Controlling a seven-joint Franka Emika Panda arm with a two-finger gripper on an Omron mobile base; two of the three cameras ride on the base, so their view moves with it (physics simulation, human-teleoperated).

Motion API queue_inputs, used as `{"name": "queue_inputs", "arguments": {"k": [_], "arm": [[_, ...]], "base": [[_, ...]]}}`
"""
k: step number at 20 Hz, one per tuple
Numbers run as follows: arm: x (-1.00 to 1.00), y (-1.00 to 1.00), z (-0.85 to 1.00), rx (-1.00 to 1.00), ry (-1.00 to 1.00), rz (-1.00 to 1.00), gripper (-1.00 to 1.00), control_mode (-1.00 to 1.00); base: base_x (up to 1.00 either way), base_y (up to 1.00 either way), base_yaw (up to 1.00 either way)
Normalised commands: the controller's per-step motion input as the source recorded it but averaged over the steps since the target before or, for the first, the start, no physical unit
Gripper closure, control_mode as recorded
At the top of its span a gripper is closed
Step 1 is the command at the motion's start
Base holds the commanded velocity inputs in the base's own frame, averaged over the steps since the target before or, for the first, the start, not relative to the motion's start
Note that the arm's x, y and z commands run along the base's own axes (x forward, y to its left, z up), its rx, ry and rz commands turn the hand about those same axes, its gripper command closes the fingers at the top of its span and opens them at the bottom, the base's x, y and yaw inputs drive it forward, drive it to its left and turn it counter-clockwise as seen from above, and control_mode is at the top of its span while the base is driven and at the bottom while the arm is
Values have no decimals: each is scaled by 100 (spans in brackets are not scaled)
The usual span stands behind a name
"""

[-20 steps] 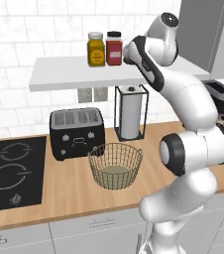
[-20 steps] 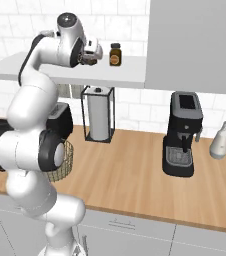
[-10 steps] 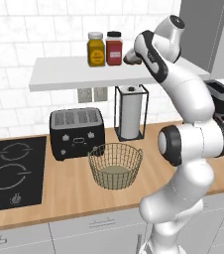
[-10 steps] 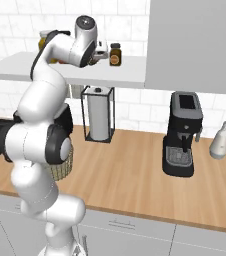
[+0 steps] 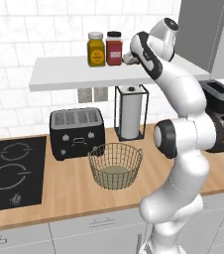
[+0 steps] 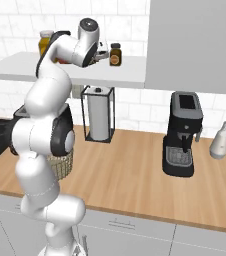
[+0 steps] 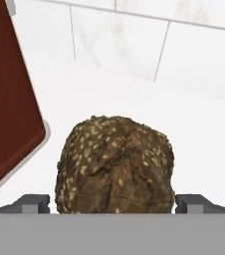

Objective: Open the cabinet, pick up the bread from the cabinet and place it in the basket. Then move the basket to the dining counter.

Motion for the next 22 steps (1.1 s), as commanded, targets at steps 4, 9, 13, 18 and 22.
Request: {"name": "queue_inputs", "arguments": {"k": [4, 9, 13, 18, 22], "arm": [[43, 0, -9, -7, 0, 6, -100, -100], [43, 0, -1, -8, -3, 2, -100, -100], [57, 6, -27, -9, 0, 3, -100, -100], [12, 17, -32, -9, 0, 3, 100, -100], [-8, -1, 0, 0, 0, 0, 100, -100]], "base": [[0, 0, 0], [0, 0, 0], [0, 0, 0], [0, 0, 0], [0, 0, 0]]}}
